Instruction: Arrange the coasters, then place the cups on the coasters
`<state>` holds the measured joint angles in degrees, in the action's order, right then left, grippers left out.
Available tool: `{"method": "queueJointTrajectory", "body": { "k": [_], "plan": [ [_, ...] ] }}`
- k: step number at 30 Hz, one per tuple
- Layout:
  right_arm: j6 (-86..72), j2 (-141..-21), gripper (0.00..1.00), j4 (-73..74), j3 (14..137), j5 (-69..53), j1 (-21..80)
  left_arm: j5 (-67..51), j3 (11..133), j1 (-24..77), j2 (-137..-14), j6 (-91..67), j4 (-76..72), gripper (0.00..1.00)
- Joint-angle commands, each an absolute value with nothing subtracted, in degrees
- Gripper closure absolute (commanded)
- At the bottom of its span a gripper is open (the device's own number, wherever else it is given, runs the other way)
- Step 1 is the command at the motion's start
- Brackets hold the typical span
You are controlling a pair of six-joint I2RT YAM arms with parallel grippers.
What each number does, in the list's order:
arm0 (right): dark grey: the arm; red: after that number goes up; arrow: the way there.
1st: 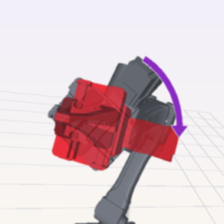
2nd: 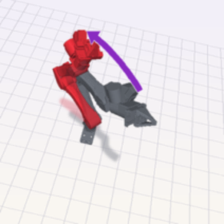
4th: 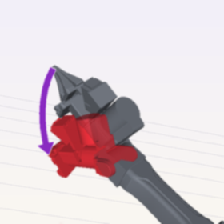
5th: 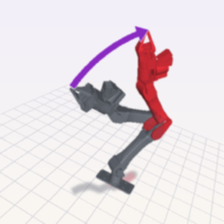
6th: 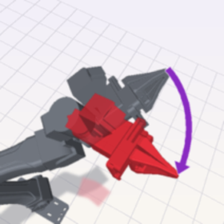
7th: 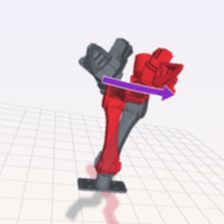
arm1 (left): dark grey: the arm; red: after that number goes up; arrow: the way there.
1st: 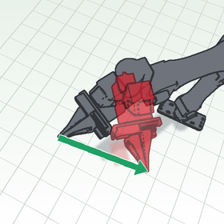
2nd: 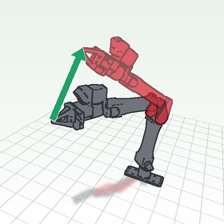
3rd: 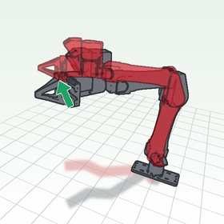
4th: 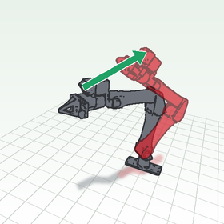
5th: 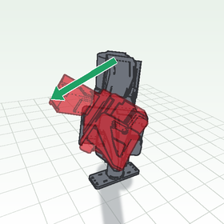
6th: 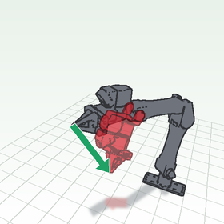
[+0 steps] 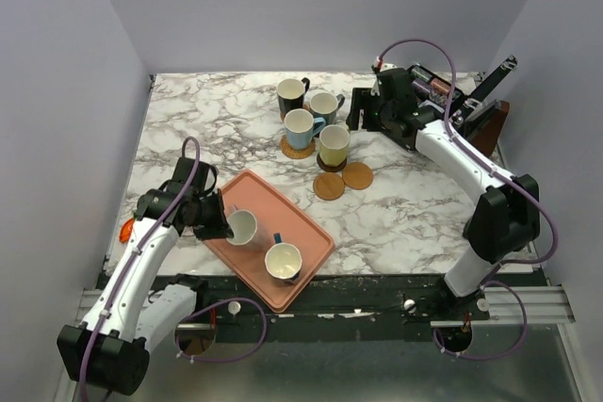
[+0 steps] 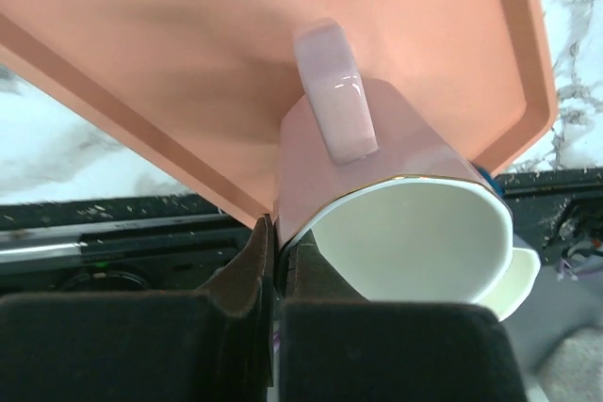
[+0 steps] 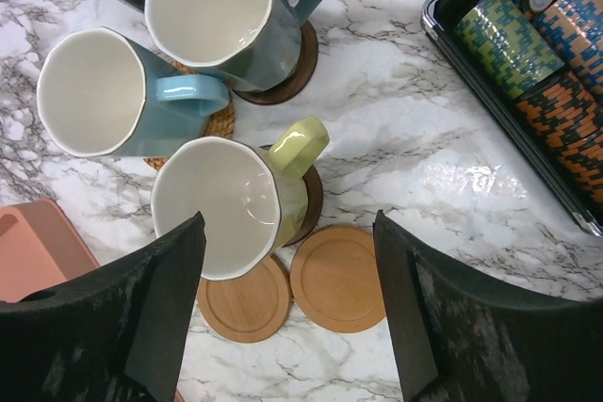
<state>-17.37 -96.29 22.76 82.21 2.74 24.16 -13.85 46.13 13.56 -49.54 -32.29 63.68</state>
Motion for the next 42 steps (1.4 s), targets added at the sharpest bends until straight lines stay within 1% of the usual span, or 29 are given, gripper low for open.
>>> {"method": "queueJointTrajectory", "body": {
  "k": [1,5,8,14,16,20,22,26,33,35,38,40,41,42],
  "plan": [
    [-14.9,-93.2,0.21,22.1,82.0,5.0,24.2,-7.3,56.9,13.5,-53.2,-27.9,59.5,1.00],
    [-14.8,-91.8,0.23,24.0,83.5,2.2,24.2,-3.0,65.6,13.5,-60.4,-23.8,56.7,1.00],
    [-14.9,-91.8,0.25,25.7,85.3,-1.6,24.9,-4.6,72.1,14.1,-68.2,-22.3,54.7,1.00],
    [-11.6,-92.3,0.26,30.7,90.9,-3.6,31.1,-4.8,86.5,23.2,-82.2,-22.5,54.2,1.00],
    [-10.7,-92.6,0.26,32.6,93.0,-3.2,33.7,-5.7,89.2,25.1,-85.4,-23.5,53.3,1.00],
    [-8.9,-93.2,0.28,34.4,94.3,-0.4,39.3,-8.3,91.9,27.6,-88.9,-25.8,48.8,1.00],
    [-8.2,-93.5,0.28,34.7,94.1,-0.3,41.1,-8.6,93.0,28.6,-90.1,-26.6,48.0,1.00],
    [-7.0,-94.7,0.30,35.1,93.9,3.8,43.5,-9.1,93.5,29.9,-90.9,-27.4,47.0,1.00],
    [-4.8,-100.0,0.40,38.3,97.5,14.4,45.3,-10.1,92.2,30.4,-89.7,-27.9,46.0,1.00],
    [-4.8,-101.9,0.47,39.4,99.0,16.8,45.5,-10.7,91.7,30.5,-89.5,-28.4,45.8,1.00],
    [-5.2,-103.6,0.61,41.2,101.5,18.4,45.4,-11.1,90.9,30.7,-88.9,-28.8,45.3,1.00],
    [-5.7,-103.4,0.75,41.3,101.6,18.3,45.4,-11.3,90.4,30.8,-88.7,-28.9,44.6,1.00],
    [-6.0,-103.3,0.88,41.3,101.5,18.4,45.4,-11.3,90.2,30.8,-88.4,-28.9,44.4,1.00],
    [-6.6,-102.9,0.97,41.4,101.3,18.6,45.4,-11.0,90.3,30.8,-88.2,-28.9,44.1,1.00]
  ]
}}
